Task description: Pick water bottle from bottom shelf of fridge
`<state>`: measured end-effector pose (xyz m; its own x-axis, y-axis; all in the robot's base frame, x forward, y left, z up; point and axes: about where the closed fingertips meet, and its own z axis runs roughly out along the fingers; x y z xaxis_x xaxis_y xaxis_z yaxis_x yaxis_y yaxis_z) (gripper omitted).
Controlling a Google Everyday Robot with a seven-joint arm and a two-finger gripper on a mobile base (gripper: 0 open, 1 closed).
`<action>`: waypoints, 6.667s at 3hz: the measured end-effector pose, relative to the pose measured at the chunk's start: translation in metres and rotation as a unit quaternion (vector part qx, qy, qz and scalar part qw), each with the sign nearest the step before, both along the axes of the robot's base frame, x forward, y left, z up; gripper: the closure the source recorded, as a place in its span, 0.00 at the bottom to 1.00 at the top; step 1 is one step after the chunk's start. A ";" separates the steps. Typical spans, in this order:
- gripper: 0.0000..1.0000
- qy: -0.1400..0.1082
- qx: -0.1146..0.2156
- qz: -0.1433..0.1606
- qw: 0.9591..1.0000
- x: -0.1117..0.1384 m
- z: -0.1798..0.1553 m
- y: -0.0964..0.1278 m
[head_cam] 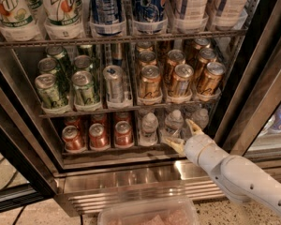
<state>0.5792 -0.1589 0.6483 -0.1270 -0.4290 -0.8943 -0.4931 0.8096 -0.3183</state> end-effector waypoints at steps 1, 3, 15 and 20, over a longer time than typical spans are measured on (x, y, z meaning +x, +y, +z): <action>0.39 0.000 -0.005 -0.010 1.000 0.025 -0.012 0.006; 0.46 0.008 -0.003 -0.009 1.000 0.031 -0.020 0.012; 1.00 0.051 -0.010 0.149 0.987 -0.053 0.069 0.001; 1.00 0.143 -0.008 0.450 0.882 -0.188 0.084 0.079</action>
Offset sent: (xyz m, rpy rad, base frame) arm 0.0226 0.0002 -0.0097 -0.0173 -0.0143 -0.0311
